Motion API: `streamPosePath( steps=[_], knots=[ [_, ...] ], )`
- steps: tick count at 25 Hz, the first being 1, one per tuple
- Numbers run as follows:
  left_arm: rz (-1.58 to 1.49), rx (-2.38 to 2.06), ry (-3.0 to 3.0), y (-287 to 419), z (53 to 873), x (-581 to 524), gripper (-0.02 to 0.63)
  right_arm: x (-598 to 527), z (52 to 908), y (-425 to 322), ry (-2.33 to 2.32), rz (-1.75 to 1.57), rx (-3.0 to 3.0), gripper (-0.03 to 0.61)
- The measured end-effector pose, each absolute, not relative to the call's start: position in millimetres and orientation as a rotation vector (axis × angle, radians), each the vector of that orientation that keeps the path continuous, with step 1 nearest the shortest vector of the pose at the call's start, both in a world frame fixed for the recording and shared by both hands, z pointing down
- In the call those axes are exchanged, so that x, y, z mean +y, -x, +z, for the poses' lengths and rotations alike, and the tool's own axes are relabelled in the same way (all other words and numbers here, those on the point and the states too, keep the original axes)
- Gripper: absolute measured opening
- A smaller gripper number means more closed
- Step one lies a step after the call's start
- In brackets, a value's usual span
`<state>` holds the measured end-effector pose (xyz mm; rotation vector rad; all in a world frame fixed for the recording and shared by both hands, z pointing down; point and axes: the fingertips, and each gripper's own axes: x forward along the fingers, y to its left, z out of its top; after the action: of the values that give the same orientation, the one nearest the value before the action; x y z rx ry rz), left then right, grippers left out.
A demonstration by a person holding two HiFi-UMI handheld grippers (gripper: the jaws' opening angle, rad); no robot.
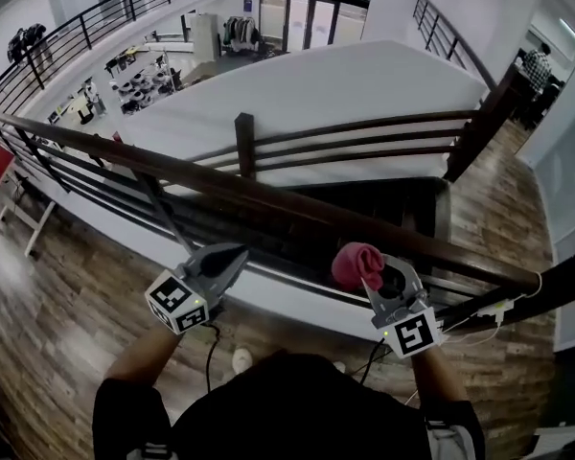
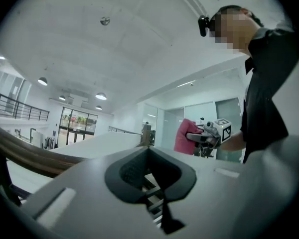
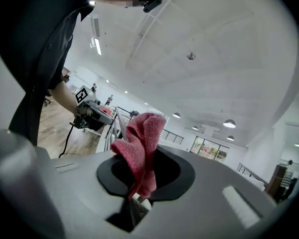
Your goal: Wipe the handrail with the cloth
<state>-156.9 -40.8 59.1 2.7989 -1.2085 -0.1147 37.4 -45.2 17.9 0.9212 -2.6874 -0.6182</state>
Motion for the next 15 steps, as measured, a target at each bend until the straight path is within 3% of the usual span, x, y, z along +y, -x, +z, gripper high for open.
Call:
streamPosePath(
  steps=[15],
  knots=[
    [-0.109, -1.246, -2.753, 260, 76, -33, -0.002, -12, 31, 4, -1.380, -0.486, -2.607, 0.048]
  ],
)
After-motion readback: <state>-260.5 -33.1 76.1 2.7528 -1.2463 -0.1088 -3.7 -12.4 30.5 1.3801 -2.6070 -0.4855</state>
